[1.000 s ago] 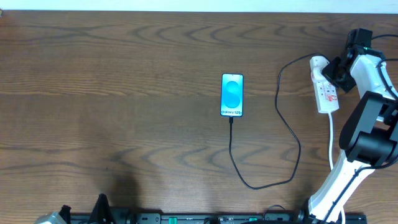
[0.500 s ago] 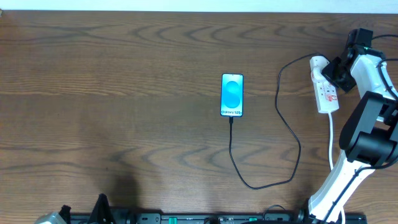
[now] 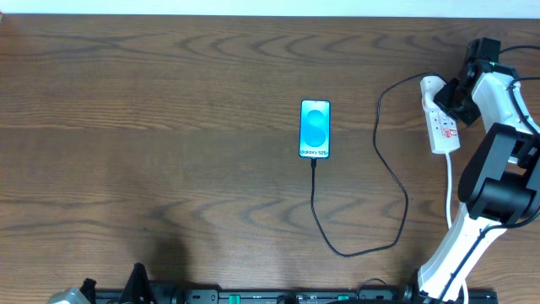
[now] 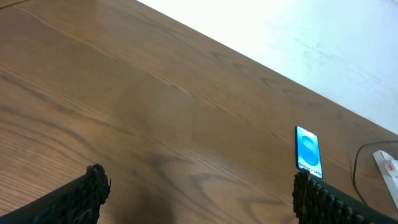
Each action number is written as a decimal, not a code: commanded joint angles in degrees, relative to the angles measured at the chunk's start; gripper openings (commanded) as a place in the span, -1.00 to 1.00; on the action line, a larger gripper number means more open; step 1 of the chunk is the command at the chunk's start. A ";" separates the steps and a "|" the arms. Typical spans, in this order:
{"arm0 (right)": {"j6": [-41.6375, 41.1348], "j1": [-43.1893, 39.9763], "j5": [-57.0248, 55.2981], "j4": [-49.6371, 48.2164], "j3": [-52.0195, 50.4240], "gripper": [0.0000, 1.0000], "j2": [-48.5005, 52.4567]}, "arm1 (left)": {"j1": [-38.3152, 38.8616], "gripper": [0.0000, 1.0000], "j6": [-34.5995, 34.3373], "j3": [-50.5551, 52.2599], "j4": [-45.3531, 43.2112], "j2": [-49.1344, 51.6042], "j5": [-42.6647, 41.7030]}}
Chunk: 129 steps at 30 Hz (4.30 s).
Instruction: Plug charger to phone and switch on socket
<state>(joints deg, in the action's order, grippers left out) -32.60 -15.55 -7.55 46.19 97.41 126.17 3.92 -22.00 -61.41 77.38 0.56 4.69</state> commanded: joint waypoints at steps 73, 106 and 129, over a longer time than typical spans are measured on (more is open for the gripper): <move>8.07 15.65 13.66 -1.44 -0.85 -0.85 -64.70 | 0.28 0.92 3.89 61.18 -75.97 -0.26 1.38; 14.19 14.56 13.11 -8.33 -4.33 -0.88 -90.03 | 0.28 0.92 4.39 61.18 -73.79 1.55 1.36; 13.40 6.60 13.97 -15.34 -13.99 -0.68 -107.21 | 0.28 0.92 4.39 61.18 -73.79 1.55 1.36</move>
<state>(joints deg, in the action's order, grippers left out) -17.43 -7.03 5.76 31.35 85.80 23.68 3.92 -18.96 -1.26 1.26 1.96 5.06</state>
